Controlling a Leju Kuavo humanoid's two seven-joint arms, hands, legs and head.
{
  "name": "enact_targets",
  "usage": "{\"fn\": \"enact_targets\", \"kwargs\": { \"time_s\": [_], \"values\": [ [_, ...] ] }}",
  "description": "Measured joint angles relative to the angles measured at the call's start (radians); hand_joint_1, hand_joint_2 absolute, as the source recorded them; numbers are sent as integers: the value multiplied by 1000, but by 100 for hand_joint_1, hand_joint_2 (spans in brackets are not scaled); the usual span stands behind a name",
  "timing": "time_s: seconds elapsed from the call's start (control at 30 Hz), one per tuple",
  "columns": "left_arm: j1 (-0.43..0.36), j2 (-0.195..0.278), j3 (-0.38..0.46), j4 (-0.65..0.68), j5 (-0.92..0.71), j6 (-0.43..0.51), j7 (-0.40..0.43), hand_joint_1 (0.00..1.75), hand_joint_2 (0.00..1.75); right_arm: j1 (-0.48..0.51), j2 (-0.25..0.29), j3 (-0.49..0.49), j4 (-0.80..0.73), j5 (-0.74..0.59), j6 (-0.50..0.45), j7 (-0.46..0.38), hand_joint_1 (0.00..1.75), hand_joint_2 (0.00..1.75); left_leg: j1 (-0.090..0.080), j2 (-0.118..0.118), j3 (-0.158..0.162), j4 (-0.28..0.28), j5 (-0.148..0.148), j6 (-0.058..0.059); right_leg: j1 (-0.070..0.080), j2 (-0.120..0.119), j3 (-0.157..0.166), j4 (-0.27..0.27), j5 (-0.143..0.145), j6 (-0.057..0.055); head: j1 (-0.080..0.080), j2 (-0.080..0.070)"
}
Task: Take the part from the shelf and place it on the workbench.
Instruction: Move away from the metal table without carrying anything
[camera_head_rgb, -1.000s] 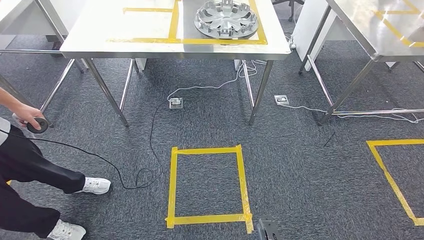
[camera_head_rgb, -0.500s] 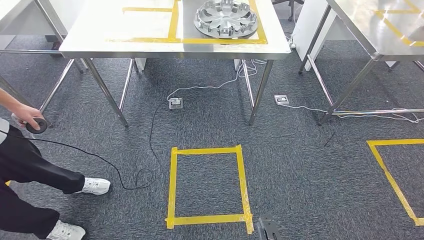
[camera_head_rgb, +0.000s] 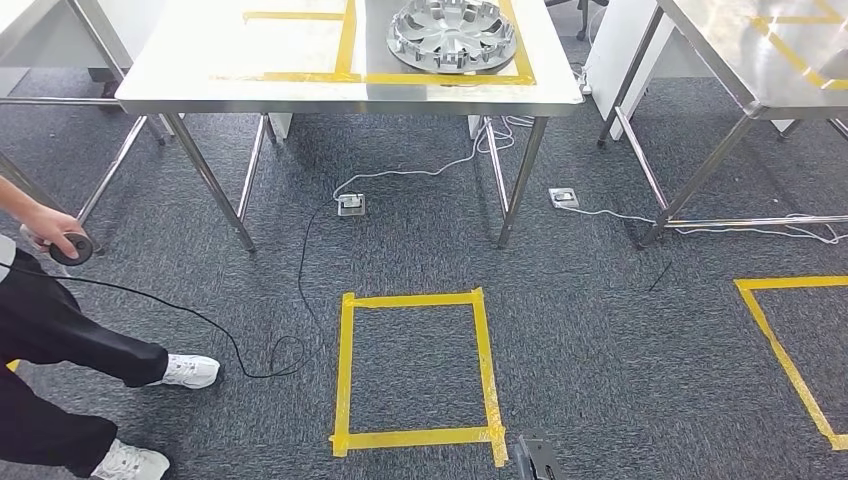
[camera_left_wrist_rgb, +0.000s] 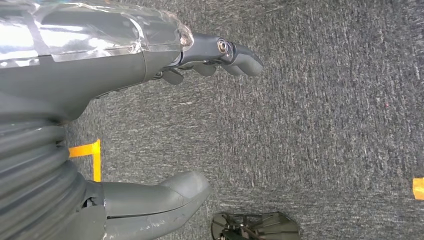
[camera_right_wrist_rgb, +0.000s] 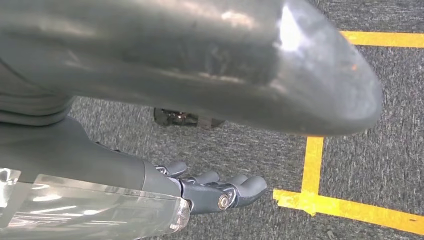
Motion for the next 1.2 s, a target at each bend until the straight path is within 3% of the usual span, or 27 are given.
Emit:
{"fn": "enact_targets", "kwargs": {
  "time_s": [0.43,0.87,1.2],
  "values": [
    [0,0,0,0,0,0,-3,0,175,0,0,0,0,1,1,0,0,0,0,0,3,-11,3,1,0,0,4,-13,4,1,0,0],
    [0,0,1,0,0,0,3,0,175,1,0,0,0,-2,3,2,0,0,0,0,42,-61,13,4,0,0,45,-65,16,2,0,0],
    [0,0,1,0,0,0,3,0,175,1,0,0,0,-6,1,2,0,0,0,0,44,-65,14,3,0,0,49,-71,17,2,1,0]
  ]
}}
